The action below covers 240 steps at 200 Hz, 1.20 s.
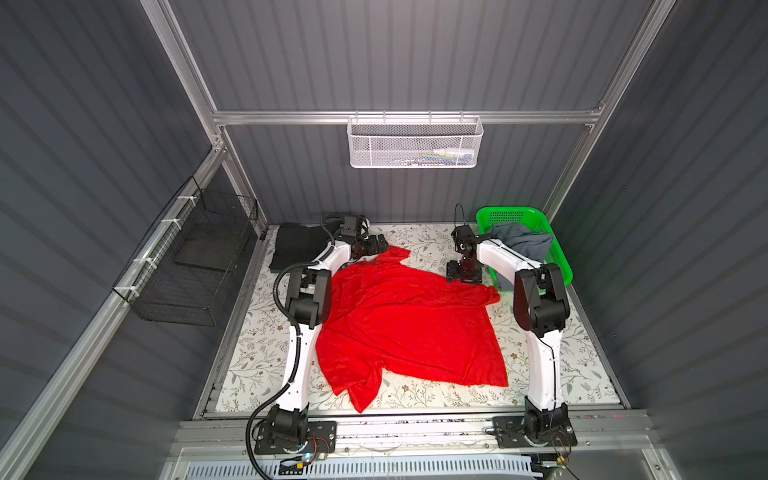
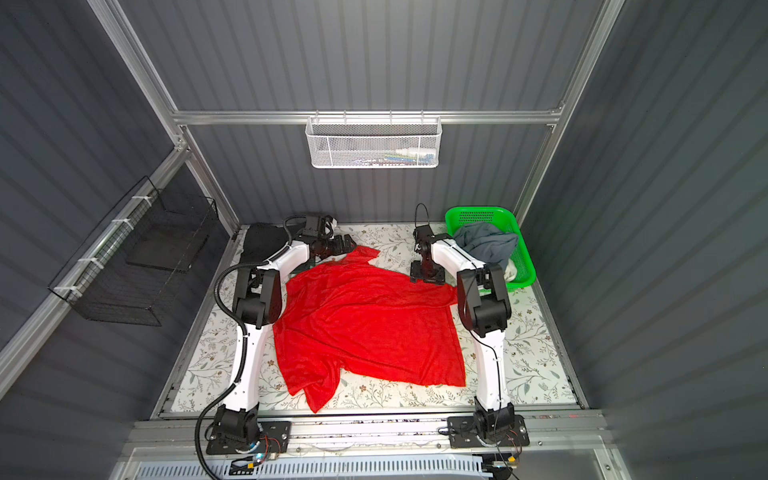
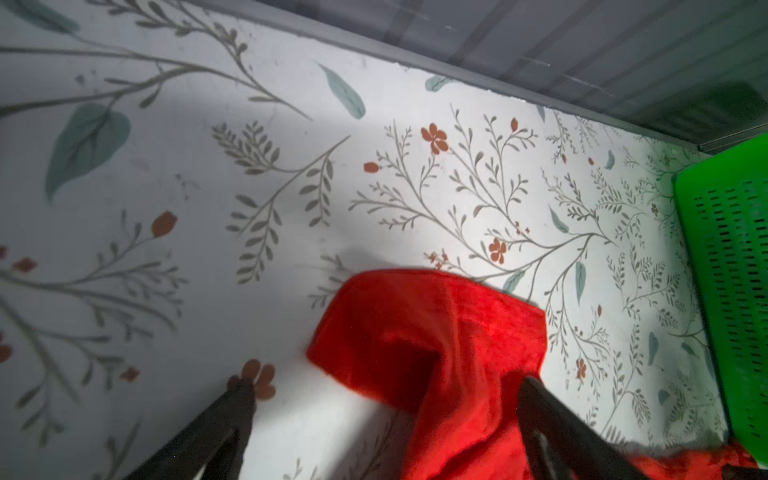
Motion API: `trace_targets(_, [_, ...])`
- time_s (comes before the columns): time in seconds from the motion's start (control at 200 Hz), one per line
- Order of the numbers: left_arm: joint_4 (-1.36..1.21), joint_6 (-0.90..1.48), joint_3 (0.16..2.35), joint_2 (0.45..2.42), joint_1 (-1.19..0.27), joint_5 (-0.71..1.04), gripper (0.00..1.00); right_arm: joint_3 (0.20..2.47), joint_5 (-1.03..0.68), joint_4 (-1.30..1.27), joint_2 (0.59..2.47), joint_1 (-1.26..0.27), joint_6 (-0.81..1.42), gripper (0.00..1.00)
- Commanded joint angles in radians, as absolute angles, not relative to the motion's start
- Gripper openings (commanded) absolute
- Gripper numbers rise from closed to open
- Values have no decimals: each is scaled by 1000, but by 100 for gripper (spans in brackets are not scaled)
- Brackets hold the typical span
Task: Fold and stack the t-shirts
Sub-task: 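Reach both grippers to the far edge of the red t-shirt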
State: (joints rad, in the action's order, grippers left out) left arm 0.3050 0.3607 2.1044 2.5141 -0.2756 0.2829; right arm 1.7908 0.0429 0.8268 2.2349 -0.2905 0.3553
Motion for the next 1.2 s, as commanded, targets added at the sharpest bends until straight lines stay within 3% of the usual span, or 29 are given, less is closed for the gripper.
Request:
trace_targets(0.0, [380, 344, 2176, 2575, -290, 309, 98, 1853, 74, 875, 2273, -295, 324, 71])
trace_targets(0.12, [390, 342, 2223, 2607, -297, 320, 98, 1888, 73, 882, 2301, -294, 318, 65])
trace_targets(0.375, [404, 309, 2218, 2615, -317, 322, 88, 1919, 37, 890, 2328, -296, 293, 41])
trace_targets(0.64, [423, 270, 2189, 2600, -328, 307, 73, 1881, 11, 899, 2318, -337, 283, 43])
trace_targets(0.8, [429, 265, 2212, 2619, -329, 353, 52, 1849, -3, 875, 2315, -342, 302, 34])
trace_targets(0.971, [459, 250, 2249, 2630, -330, 339, 13, 1866, -30, 845, 2301, -339, 251, 24])
trace_targets(1.066, [458, 249, 2250, 2623, -330, 337, 8, 1909, -27, 857, 2304, -337, 226, 19])
trace_targets(1.131, [456, 247, 2256, 2616, -330, 298, 0, 1920, -36, 851, 2303, -336, 218, 14])
trace_targets(1.196, [461, 250, 2260, 2606, -329, 266, 0, 1927, -33, 841, 2304, -336, 217, 8])
